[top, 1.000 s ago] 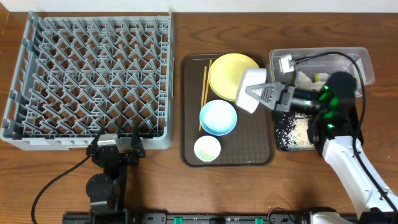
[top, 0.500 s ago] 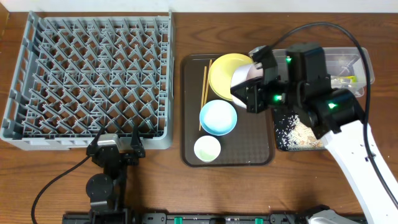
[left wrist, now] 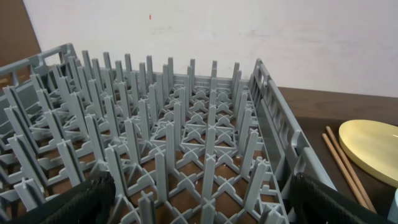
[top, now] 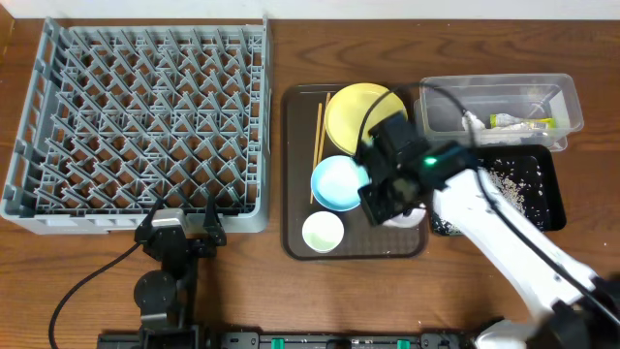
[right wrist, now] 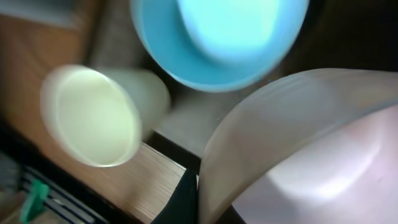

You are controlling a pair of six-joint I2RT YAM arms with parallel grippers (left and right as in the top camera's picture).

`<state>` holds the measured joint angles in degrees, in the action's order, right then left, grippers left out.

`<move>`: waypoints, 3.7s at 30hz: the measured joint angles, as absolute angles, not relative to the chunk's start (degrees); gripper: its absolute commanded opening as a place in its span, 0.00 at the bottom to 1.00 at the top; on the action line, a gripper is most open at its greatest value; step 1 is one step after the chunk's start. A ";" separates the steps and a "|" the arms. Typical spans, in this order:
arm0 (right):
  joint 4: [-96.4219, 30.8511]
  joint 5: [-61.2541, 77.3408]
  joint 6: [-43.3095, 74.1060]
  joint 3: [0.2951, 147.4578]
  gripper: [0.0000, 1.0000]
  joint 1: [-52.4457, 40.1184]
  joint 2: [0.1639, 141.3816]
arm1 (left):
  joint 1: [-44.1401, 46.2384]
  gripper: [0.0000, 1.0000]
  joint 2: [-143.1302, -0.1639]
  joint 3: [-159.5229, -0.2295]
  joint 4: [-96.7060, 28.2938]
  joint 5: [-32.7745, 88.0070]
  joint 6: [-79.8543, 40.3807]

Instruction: Sort waste into correct bins and load items into the dishwasher

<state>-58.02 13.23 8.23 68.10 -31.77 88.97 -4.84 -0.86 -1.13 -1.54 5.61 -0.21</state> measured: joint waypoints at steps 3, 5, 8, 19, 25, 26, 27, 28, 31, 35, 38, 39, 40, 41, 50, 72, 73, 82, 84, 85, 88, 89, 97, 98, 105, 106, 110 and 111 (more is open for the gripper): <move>-57.06 13.50 8.69 65.04 0.01 -31.77 92.05 | -4.82 0.91 -0.86 -1.13 -1.54 5.61 -0.21; -55.79 13.93 8.75 63.83 0.01 -31.77 93.60 | -4.82 0.91 -0.86 -1.13 -1.54 5.61 -0.21; -54.72 14.44 8.80 63.29 0.01 -31.77 95.11 | -4.82 0.91 -0.86 -1.13 -1.54 5.61 -0.21; -54.57 14.72 9.43 63.24 0.34 -31.75 97.23 | -4.82 0.91 -0.86 -1.13 -1.54 5.61 -0.21; -56.18 14.35 9.89 63.99 0.33 -31.75 97.23 | -4.82 0.91 -0.86 -1.13 -1.54 5.61 -0.21; -57.08 14.31 9.91 64.69 0.34 -31.75 97.23 | -4.82 0.91 -0.86 -1.13 -1.54 5.61 -0.21; -58.57 14.22 10.02 66.17 0.37 -31.75 97.23 | -4.82 0.91 -0.86 -1.13 -1.54 5.61 -0.21; -59.86 14.15 10.15 67.99 0.41 -31.75 97.23 | -4.82 0.91 -0.86 -1.13 -1.54 5.61 -0.21; -62.72 14.33 10.11 75.16 0.99 -31.73 96.92 | -4.82 0.91 -0.86 -1.13 -1.54 5.61 -0.21; -59.53 17.19 9.80 80.66 0.99 -31.75 94.83 | -4.84 0.91 -0.86 -1.13 -1.54 5.61 -0.21; -57.43 20.45 9.82 81.06 0.89 -31.99 94.21 | -4.82 0.91 -0.86 -1.13 -1.54 5.61 -0.21; -57.76 20.80 10.07 80.90 0.86 -32.32 94.28 | -4.82 0.91 -0.86 -1.13 -1.54 5.61 -0.21; -58.33 20.82 10.28 80.77 0.84 -32.91 94.37 | -4.82 0.91 -0.86 -1.13 -1.54 5.61 -0.21; -59.44 20.36 10.68 80.49 0.82 -34.04 94.52 | -4.82 0.91 -0.86 -1.13 -1.54 5.61 -0.21; -65.28 10.81 17.43 80.03 0.77 -43.46 99.79 | -4.84 0.91 -0.86 -1.13 -1.54 5.61 -0.21; -65.45 6.22 20.56 79.70 0.01 -45.71 112.57 | -4.82 0.91 -0.86 -1.13 -1.54 5.61 -0.21; -65.76 6.11 20.56 79.72 0.01 -45.71 112.55 | -4.82 0.91 -0.86 -1.13 -1.54 5.61 -0.21; -67.00 6.52 18.61 85.27 0.01 -41.45 100.51 | -4.84 0.91 -0.86 -1.13 -1.54 5.61 -0.21; -64.60 6.72 17.76 88.12 0.01 -37.36 95.42 | -4.82 0.91 -0.86 -1.13 -1.54 5.61 -0.21; -62.94 7.07 17.39 88.92 0.01 -35.14 93.23 | -4.82 0.91 -0.86 -1.13 -1.54 5.61 -0.21; -59.07 9.39 16.01 90.24 0.01 -27.70 88.16 | -4.82 0.91 -0.86 -1.13 -1.54 5.61 -0.21; -58.11 11.14 15.20 90.32 0.01 -24.84 87.13 | -4.82 0.91 -0.86 -1.13 -1.54 5.61 -0.23; -54.28 30.06 5.80 87.90 0.01 -14.09 89.76 | -4.82 0.91 -0.86 -1.13 -1.34 5.72 -0.23; -53.67 31.68 5.08 87.55 0.01 -13.89 90.43 | -4.84 0.91 -0.86 -1.13 -1.30 6.00 -0.30; -46.13 37.95 2.96 87.13 0.01 -13.96 91.35 | -4.84 0.91 -1.10 -1.13 -0.69 10.55 -10.70; -44.91 38.98 2.83 87.13 0.01 -13.96 91.35 | -4.82 0.91 -1.26 -1.13 -0.25 11.07 -13.10; -41.41 42.65 2.74 87.13 0.01 -13.96 91.35 | -4.84 0.91 -1.80 -0.67 5.32 13.06 -25.21; -40.64 43.35 2.79 87.13 0.01 -13.96 91.35 | -4.84 0.91 -1.96 -0.71 6.22 13.37 -28.91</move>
